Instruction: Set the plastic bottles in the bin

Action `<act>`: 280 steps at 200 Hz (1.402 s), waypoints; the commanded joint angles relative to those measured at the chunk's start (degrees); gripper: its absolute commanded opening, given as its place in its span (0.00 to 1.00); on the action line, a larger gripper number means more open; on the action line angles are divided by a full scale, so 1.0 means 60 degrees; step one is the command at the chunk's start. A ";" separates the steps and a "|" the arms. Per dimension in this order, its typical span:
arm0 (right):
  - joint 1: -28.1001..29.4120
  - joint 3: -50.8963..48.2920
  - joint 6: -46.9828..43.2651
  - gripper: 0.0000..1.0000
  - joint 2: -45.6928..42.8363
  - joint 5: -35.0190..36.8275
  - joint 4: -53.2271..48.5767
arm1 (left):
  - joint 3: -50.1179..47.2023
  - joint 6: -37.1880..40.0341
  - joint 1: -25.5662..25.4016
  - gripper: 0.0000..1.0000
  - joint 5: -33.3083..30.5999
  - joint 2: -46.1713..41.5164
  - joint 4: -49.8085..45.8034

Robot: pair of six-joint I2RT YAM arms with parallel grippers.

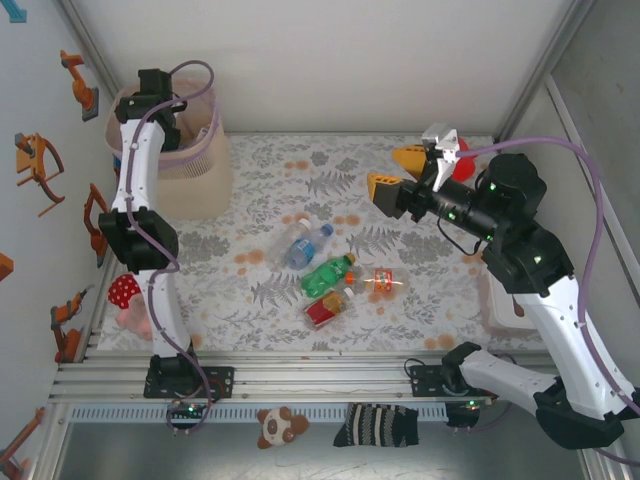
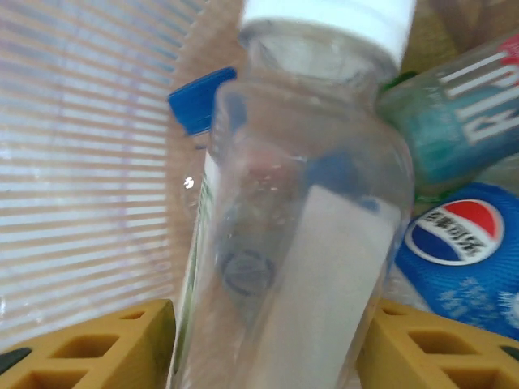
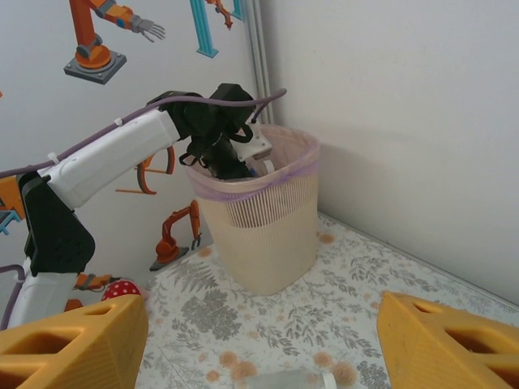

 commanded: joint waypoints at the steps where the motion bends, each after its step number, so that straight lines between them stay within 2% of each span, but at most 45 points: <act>1: 0.0048 0.0141 -0.0021 0.74 -0.0026 -0.0015 -0.0226 | 0.0228 -0.0045 -0.0166 0.63 0.0706 -0.0645 -0.0431; 53: 0.0052 0.0129 0.0067 0.74 -0.0026 0.0563 -0.0615 | 0.0277 -0.0527 -0.0200 0.66 0.2121 -0.1763 -0.0612; 91: 0.0052 0.0095 0.0153 0.73 0.0044 0.0770 -0.1034 | 0.0161 -0.1200 -0.0201 0.66 0.3797 -0.2900 -0.0761; 126: 0.0052 0.0130 0.0191 0.73 0.0160 0.1332 -0.1824 | -0.0606 -0.2020 -0.0208 0.66 0.5723 -0.3982 -0.0769; 162: 0.0052 -0.0155 0.0317 0.72 0.0249 0.1664 -0.2254 | -0.2034 -0.2609 -0.0479 0.65 0.7182 -0.5010 -0.0589; 235: 0.0051 -0.0843 0.0477 0.72 0.0333 0.2217 -0.3029 | -0.5956 -0.3281 -0.2615 0.66 0.7162 -0.6639 0.1028; 280: 0.0052 -0.1402 0.0529 0.71 0.0149 0.2340 -0.3048 | -0.8165 -0.3585 -0.3699 0.65 0.6798 -0.6677 0.2207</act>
